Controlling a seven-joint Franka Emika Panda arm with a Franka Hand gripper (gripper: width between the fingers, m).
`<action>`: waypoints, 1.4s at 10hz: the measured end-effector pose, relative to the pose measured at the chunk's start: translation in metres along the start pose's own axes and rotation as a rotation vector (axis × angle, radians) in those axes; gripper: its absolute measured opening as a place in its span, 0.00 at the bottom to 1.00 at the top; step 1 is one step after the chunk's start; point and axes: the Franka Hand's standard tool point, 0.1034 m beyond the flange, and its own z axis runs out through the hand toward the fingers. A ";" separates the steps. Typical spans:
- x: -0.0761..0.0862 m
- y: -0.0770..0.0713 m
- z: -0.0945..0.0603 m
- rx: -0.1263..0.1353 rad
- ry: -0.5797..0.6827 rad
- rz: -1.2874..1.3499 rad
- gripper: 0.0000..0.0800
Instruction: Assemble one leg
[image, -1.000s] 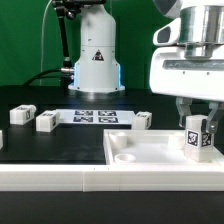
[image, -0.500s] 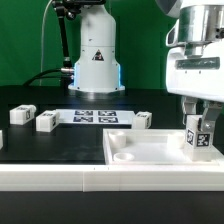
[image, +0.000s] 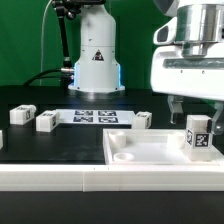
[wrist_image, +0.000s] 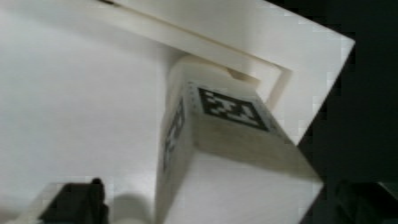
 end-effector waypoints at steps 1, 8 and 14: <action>-0.001 0.000 0.000 0.000 0.000 -0.109 0.81; -0.005 -0.002 0.000 -0.004 0.003 -0.807 0.81; -0.005 -0.004 -0.001 -0.004 0.006 -0.951 0.56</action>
Offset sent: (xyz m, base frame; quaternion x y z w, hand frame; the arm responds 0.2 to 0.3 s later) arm 0.0021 0.0097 -0.0003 0.0039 -0.0277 -0.2855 0.9580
